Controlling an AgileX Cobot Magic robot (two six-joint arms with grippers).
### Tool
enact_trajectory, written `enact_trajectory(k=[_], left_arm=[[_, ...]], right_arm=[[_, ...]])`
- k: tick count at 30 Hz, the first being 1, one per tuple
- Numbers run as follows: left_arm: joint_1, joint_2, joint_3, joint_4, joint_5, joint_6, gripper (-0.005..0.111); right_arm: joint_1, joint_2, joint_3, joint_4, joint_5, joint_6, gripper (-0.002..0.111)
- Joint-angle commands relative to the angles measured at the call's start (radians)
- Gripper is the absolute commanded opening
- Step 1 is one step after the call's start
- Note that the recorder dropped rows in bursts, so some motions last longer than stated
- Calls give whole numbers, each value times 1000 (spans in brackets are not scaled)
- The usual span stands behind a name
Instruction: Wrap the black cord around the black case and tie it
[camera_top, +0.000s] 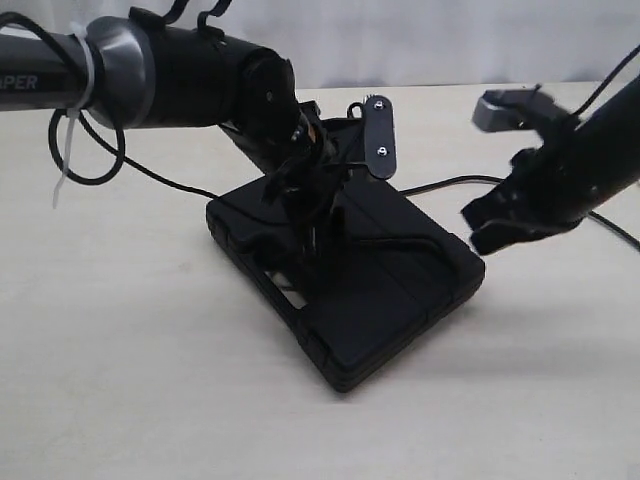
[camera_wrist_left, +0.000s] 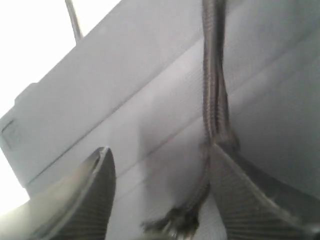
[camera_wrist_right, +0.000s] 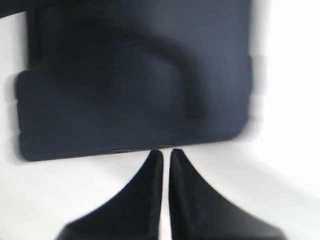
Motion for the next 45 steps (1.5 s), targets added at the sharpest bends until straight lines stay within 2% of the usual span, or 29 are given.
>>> enact_trajectory(k=[1, 5, 9, 11, 14, 15, 17, 18, 19, 20, 22, 24, 31, 33, 36, 41, 45], left_arm=[[2, 30, 2, -70, 24, 2, 54], [2, 47, 2, -162, 38, 116, 54], [2, 45, -3, -198, 27, 188, 54], [2, 67, -3, -276, 25, 245, 54], [2, 107, -3, -258, 5, 261, 53], [2, 107, -3, -258, 2, 261, 50], [2, 103, -3, -258, -3, 261, 31], [2, 103, -3, -258, -5, 263, 17], [2, 103, -3, -258, -5, 263, 11], [2, 103, -3, -258, -5, 263, 3], [2, 103, -3, -258, -2, 265, 0], [2, 103, -3, -265, 2, 265, 0], [2, 103, -3, -266, 3, 271, 0], [2, 103, -3, -266, 3, 271, 0], [2, 103, -3, -266, -2, 277, 0], [2, 103, -3, -267, -10, 290, 0], [2, 62, -3, -269, 1, 340, 0]], right_arm=[[-88, -18, -62, -480, -109, 450, 22], [-169, 91, -88, -505, -143, 482, 45], [-179, 200, -166, -508, -135, 445, 46], [-179, 270, -225, -508, -130, 424, 46], [-179, 388, -351, -526, -90, 397, 46], [-179, 410, -374, -526, -90, 371, 46], [-181, 475, -452, -542, -92, 310, 46], [-194, 533, -520, -549, -75, 313, 46], [-200, 557, -549, -540, -59, 293, 46], [-200, 617, -621, -517, -11, 183, 46], [-200, 679, -706, -421, 41, 9, 46], [-200, 708, -757, -354, 14, -79, 46], [-198, 783, -779, -390, -47, -110, 46], [-198, 802, -779, -418, -33, -93, 34], [-198, 806, -779, -425, 20, -107, 4], [-198, 804, -817, -279, 90, -15, 4], [-198, 804, -924, -18, 134, 27, 4]])
